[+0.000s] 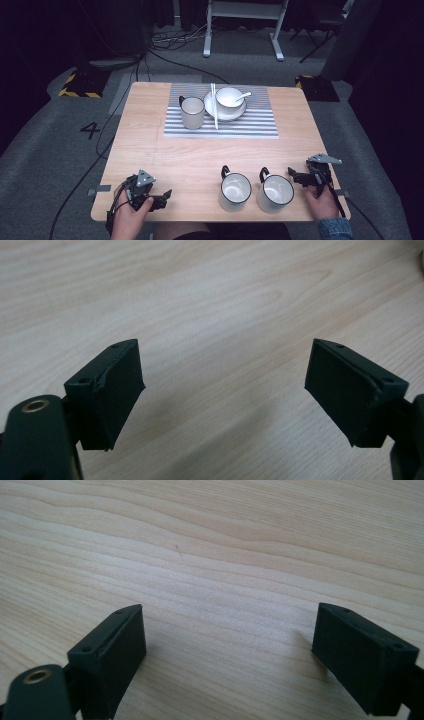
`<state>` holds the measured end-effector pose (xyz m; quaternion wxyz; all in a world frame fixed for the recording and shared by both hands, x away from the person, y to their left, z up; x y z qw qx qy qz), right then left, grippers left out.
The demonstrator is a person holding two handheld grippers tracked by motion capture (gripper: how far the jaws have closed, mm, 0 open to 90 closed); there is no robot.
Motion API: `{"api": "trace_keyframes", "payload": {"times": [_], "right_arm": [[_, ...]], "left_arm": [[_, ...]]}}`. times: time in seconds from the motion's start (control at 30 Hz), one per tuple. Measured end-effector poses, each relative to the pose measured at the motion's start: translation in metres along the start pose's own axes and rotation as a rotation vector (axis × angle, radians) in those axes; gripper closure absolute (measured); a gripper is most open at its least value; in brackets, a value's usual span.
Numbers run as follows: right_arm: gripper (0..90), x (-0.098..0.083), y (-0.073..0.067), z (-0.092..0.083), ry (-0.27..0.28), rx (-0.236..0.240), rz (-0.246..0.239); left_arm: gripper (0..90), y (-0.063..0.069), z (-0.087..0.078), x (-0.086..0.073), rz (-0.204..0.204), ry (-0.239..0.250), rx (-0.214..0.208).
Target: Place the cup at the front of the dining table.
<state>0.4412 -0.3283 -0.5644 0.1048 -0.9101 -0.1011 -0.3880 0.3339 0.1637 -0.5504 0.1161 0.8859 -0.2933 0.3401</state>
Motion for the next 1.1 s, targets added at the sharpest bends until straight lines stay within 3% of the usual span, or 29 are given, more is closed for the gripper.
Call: {"api": "trace_keyframes", "payload": {"times": [0.2,0.23,0.3,0.4,0.5,0.57,0.6,0.63,1.1], "right_arm": [[14.0,0.0,0.0,0.0,0.0,0.0,0.0],[14.0,0.0,0.0,0.0,0.0,0.0,0.0],[14.0,0.0,0.0,0.0,0.0,0.0,-0.001],[14.0,0.0,0.0,0.0,0.0,0.0,0.0],[14.0,0.0,0.0,0.0,0.0,0.0,0.0],[14.0,0.0,0.0,0.0,0.0,0.0,0.0],[14.0,0.0,0.0,0.0,0.0,0.0,0.0],[14.0,0.0,0.0,0.0,0.0,0.0,0.0],[14.0,0.0,0.0,0.0,0.001,0.0,-0.001]], "left_arm": [[15.8,-0.003,0.004,-0.011,0.018,-0.048,0.009],[15.8,-0.003,0.006,-0.013,0.029,-0.059,0.015],[14.7,-0.004,0.007,-0.016,0.09,-0.073,0.026],[13.5,-0.002,0.008,-0.016,0.092,-0.075,0.022],[4.7,0.001,0.013,-0.016,0.12,-0.052,0.008],[0.0,0.003,0.018,-0.014,0.154,0.005,-0.006],[0.0,0.003,0.022,-0.011,0.157,0.046,0.0],[0.0,0.004,0.023,-0.01,0.14,0.054,0.007],[0.2,0.003,0.024,-0.008,0.134,0.034,0.006]]}}
Point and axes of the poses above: each handheld gripper's, and its own axes: z roughly forward along the jaws, x roughly out of its top, y roughly to its right, the point moved 9 cm from there along z, roughly forward along the jaws, and after that the axes turned 10 degrees about z, right-handed, at the moved point
